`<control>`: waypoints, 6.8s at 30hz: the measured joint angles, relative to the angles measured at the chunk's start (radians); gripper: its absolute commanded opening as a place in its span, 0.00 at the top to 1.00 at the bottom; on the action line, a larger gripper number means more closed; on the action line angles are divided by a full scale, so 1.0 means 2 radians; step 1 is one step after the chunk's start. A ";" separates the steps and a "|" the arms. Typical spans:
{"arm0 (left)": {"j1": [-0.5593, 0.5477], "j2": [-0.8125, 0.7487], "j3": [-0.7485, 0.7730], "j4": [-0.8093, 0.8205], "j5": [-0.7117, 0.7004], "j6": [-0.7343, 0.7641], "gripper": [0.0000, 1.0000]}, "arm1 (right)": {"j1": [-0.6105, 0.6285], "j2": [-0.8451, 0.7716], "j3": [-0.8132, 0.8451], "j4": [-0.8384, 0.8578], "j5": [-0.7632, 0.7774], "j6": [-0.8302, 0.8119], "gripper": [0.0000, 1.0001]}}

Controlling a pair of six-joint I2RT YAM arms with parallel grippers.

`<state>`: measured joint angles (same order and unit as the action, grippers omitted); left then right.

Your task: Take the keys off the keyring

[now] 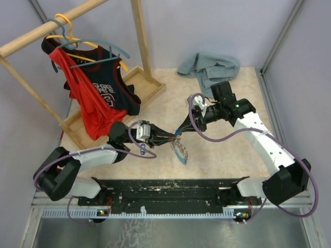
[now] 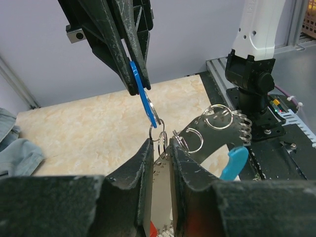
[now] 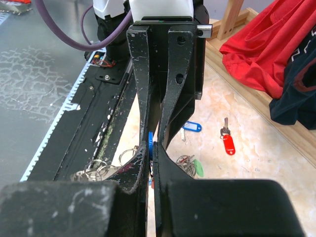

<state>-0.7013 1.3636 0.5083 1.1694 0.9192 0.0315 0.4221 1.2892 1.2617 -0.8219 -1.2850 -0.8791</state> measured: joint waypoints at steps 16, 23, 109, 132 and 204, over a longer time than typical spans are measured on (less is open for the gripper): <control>-0.005 0.002 0.008 -0.037 -0.006 0.005 0.87 | 0.000 0.000 0.000 0.000 0.000 0.000 1.00; -0.005 0.005 0.013 -0.041 -0.006 0.005 0.85 | 0.000 0.000 0.000 0.000 0.000 0.000 1.00; 0.013 -0.082 -0.041 -0.011 -0.118 -0.011 0.59 | -0.019 -0.038 -0.043 0.041 0.045 0.016 1.00; 0.013 0.025 0.063 -0.080 0.020 0.027 0.63 | -0.019 -0.039 -0.031 -0.021 0.052 -0.049 1.00; 0.006 0.088 0.076 -0.027 0.008 -0.003 0.56 | -0.019 -0.039 -0.021 -0.086 0.052 -0.120 1.00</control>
<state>-0.6891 1.5394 0.6598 1.1145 0.9360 0.0250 0.3832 1.2102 1.2198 -0.9939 -1.1809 -1.1183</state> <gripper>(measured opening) 0.431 0.020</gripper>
